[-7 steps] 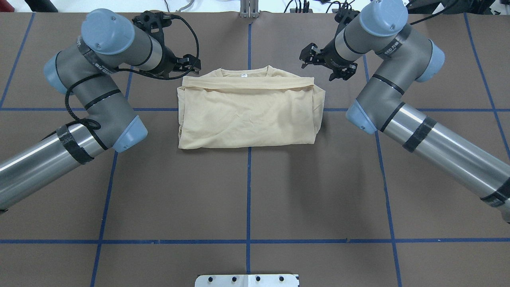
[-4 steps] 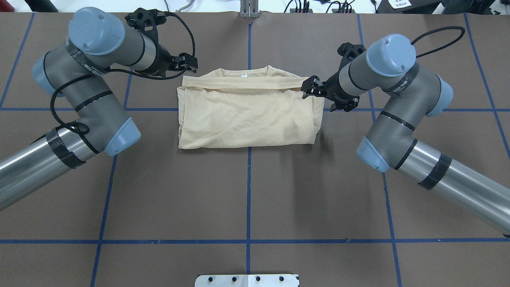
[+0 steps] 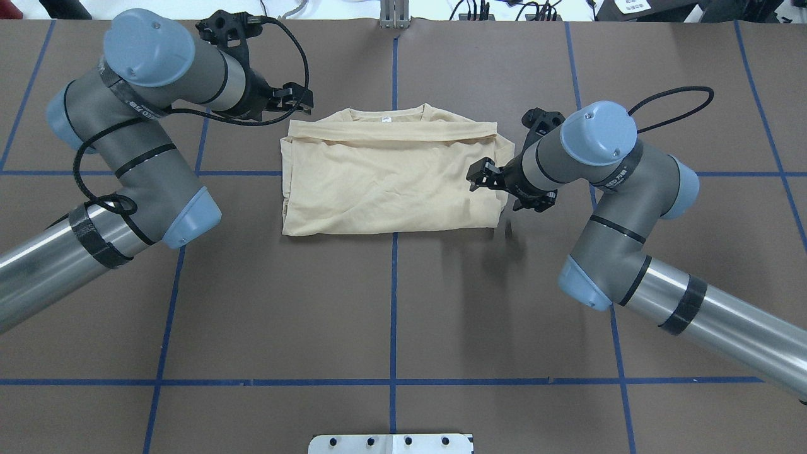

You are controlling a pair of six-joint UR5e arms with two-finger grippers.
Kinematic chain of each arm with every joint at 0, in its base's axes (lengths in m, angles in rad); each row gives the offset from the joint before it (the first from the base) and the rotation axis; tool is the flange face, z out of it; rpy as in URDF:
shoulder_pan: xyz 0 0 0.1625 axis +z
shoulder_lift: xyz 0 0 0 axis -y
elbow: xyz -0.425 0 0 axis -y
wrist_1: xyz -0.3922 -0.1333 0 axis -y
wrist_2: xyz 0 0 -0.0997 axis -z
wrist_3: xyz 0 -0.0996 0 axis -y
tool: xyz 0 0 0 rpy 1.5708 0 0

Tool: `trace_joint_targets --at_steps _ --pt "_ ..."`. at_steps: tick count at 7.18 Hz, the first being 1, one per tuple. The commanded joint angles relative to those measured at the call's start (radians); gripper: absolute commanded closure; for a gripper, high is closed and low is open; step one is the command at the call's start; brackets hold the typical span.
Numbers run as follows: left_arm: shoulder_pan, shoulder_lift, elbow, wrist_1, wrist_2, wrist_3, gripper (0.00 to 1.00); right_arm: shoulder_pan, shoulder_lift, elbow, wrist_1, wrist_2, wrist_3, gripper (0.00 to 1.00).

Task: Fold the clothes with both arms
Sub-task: 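Grasp the folded shirt's side with the right gripper and drag it nearer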

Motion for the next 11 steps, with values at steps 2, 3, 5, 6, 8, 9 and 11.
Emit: trace_joint_targets --at_steps 2,3,5,6,8,9,11 --pt "0.0 0.001 0.0 0.001 0.0 0.001 0.01 -0.014 -0.001 0.003 -0.003 0.004 0.001 0.15" --pt "-0.001 0.002 0.0 0.001 0.0 0.001 0.01 -0.015 0.01 0.006 -0.032 0.001 0.002 0.36" --pt "0.0 0.002 0.005 0.001 0.0 0.001 0.01 -0.023 0.01 0.016 -0.037 0.001 0.008 1.0" --pt "0.0 0.002 0.006 -0.001 0.0 0.001 0.01 -0.033 0.01 0.016 -0.038 -0.002 0.01 1.0" --pt "0.0 0.002 0.008 0.001 0.002 0.001 0.01 -0.038 0.013 0.022 -0.037 0.009 0.008 1.0" --pt "0.0 0.002 0.008 0.001 0.002 0.001 0.01 -0.038 0.01 0.038 -0.038 0.015 0.008 1.0" --pt "0.0 0.002 0.005 0.002 0.002 0.001 0.01 -0.075 -0.002 0.092 -0.041 0.021 0.01 1.0"
